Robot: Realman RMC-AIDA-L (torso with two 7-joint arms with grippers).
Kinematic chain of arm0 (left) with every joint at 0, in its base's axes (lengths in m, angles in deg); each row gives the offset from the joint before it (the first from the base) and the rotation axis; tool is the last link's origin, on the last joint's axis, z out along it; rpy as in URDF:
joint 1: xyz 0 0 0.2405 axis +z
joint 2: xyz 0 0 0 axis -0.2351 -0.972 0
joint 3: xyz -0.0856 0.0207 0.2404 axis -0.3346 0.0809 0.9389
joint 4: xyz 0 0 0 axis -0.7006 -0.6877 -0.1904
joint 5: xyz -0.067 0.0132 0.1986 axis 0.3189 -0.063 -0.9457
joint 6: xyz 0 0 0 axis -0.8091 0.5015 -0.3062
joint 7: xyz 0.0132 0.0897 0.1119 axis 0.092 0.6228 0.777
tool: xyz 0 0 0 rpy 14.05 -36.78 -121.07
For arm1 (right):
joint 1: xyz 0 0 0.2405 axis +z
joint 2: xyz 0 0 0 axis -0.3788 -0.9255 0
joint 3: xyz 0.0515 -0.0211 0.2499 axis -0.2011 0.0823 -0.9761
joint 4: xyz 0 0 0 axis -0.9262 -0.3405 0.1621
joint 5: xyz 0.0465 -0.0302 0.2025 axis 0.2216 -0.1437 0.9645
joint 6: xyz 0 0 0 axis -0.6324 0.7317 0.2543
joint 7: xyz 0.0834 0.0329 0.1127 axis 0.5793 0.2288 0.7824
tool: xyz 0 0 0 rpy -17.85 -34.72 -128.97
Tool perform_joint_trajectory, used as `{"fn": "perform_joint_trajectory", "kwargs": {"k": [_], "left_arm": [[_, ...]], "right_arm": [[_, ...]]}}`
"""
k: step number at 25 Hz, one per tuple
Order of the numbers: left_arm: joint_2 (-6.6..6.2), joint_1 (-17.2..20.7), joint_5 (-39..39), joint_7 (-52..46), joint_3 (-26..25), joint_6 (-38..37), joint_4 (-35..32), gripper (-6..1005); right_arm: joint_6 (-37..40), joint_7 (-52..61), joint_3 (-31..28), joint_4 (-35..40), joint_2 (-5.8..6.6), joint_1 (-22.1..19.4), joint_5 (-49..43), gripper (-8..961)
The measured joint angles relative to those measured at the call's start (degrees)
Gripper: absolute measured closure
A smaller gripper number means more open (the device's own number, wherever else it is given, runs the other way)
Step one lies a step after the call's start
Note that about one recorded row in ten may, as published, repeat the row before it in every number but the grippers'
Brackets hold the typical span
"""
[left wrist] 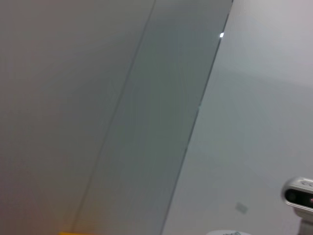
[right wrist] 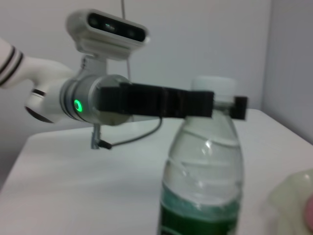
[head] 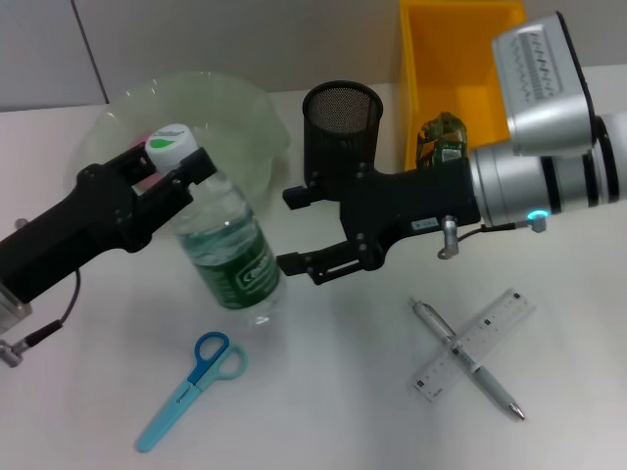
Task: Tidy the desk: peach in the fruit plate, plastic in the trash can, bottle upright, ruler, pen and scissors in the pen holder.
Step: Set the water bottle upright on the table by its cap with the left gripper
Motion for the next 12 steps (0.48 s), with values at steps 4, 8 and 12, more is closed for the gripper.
{"fn": "perform_joint_trajectory", "kwargs": {"k": [4,8,12], "left_arm": [[-0.03,1.63,-0.01,3.10,-1.21,0.01,-1.14,531],[-0.02,3.16,0.00,8.73,-2.62,0.44,-1.72,530],[-0.04,3.76,-0.01,12.71,-4.11,1.77,-1.97,528]], "right_arm": [[-1.36,-0.90,0.10,-0.34,-0.03,-1.26,1.29,137],[-2.54,-1.99,-0.17,-1.39,-0.04,-2.75,2.75,137],[-2.81,-2.12,-0.24,-2.99,-0.02,-3.06,2.99,137]]}}
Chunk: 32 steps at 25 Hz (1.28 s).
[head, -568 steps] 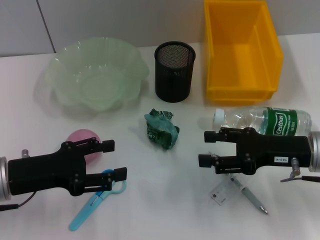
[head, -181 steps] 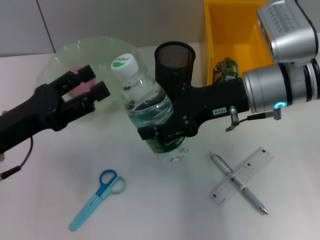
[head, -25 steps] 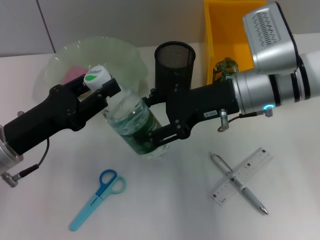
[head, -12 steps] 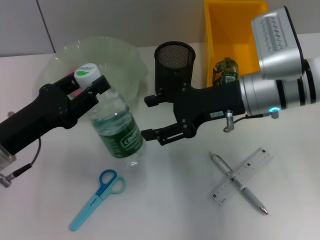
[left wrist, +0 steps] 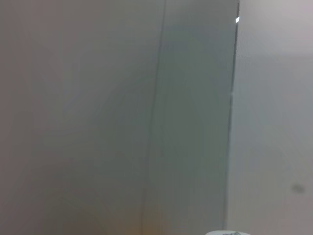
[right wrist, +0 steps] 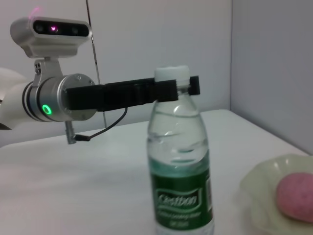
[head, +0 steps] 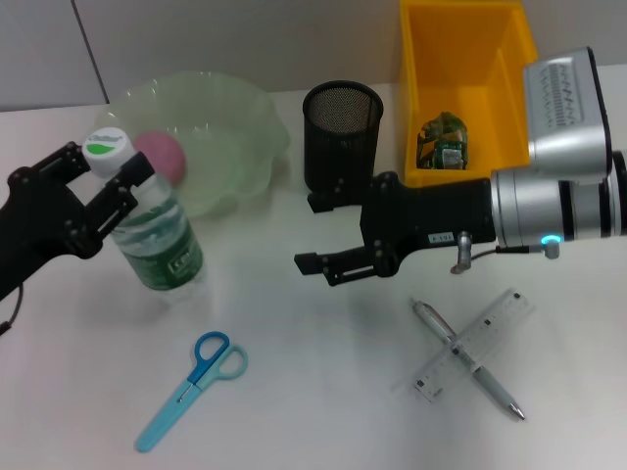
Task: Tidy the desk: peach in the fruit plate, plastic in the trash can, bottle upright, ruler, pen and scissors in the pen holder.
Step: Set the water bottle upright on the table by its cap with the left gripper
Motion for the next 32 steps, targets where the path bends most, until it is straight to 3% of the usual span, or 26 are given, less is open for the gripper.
{"fn": "perform_joint_trajectory", "kwargs": {"k": [11,32], "left_arm": [[0.02,0.18,0.01,3.78,-3.85,7.35,-1.58,522],[0.22,-0.70,1.33,4.78,-4.12,14.91,-0.74,512]], "right_arm": [[-1.88,0.01,0.16,-3.10,0.13,-0.40,0.00,137],[-2.87,-0.04,0.56,-3.15,0.08,-0.59,-0.10,138]]}}
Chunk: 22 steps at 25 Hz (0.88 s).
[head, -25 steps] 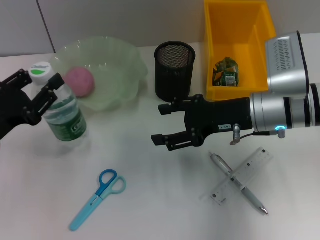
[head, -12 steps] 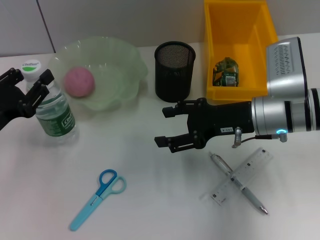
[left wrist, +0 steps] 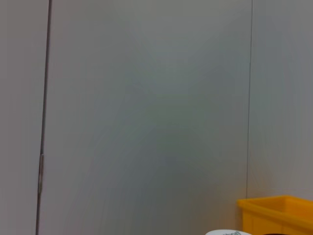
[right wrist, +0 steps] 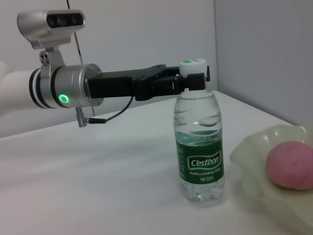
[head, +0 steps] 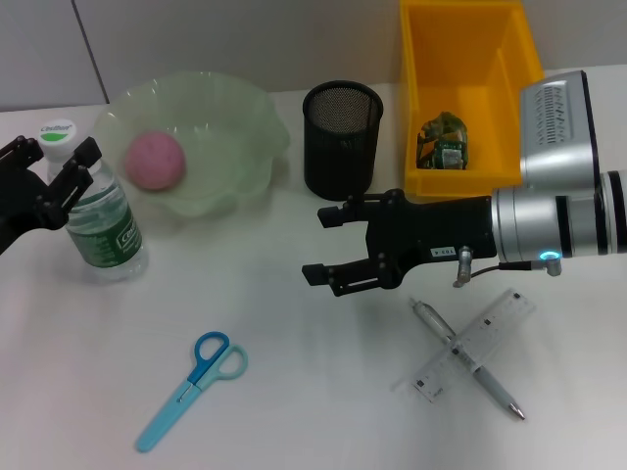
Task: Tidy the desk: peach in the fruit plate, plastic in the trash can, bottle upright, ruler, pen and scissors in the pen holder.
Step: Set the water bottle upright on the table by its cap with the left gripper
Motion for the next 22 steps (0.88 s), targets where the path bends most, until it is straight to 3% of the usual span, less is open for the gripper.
{"fn": "perform_joint_trajectory", "kwargs": {"k": [22], "left_arm": [[0.18,-0.24,-0.01,0.10,0.61,1.25,0.04,501]], "right_arm": [[0.04,0.00,-0.27,0.28,0.00,0.34,-0.03,139]]}}
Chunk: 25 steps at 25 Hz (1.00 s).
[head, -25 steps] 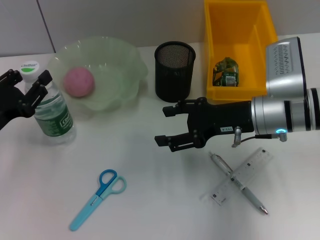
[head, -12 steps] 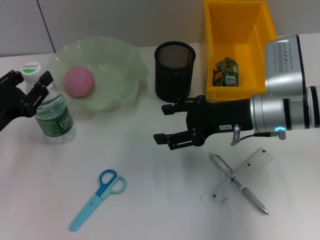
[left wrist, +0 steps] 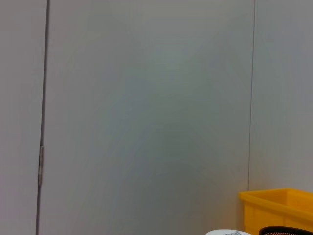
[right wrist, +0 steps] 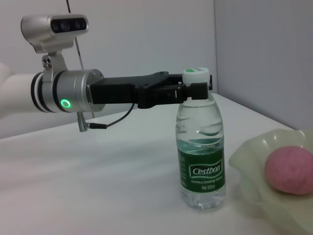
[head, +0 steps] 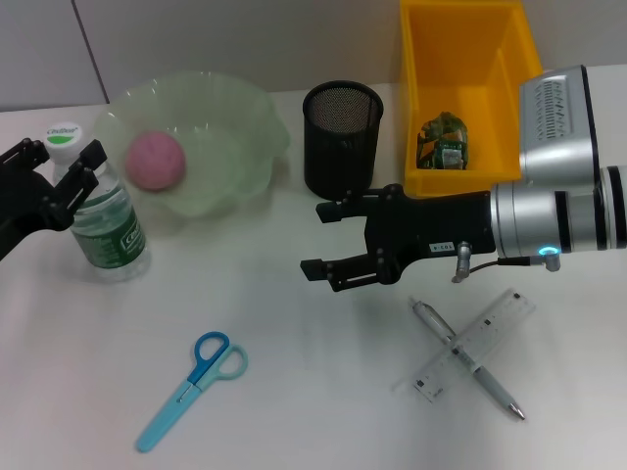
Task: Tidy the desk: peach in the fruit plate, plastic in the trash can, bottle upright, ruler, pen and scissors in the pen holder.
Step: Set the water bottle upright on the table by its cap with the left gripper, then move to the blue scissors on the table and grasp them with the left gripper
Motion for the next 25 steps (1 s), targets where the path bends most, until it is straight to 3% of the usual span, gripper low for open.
{"fn": "perform_joint_trajectory", "kwargs": {"k": [8,18,25], "left_arm": [[0.00,0.35,0.09,-0.61,-0.39,-0.45,-0.01,497],[-0.25,1.16,0.25,-1.58,-0.52,-3.91,-0.78,290],[-0.48,5.45,-0.81,-17.49,1.04,-10.45,-11.69,189]], "right_arm": [[0.04,0.00,0.01,0.17,0.00,0.00,0.00,139],[0.26,0.00,-0.16,0.09,0.00,-0.04,0.00,139],[0.43,0.01,-0.07,0.01,0.00,0.01,0.02,139]]}}
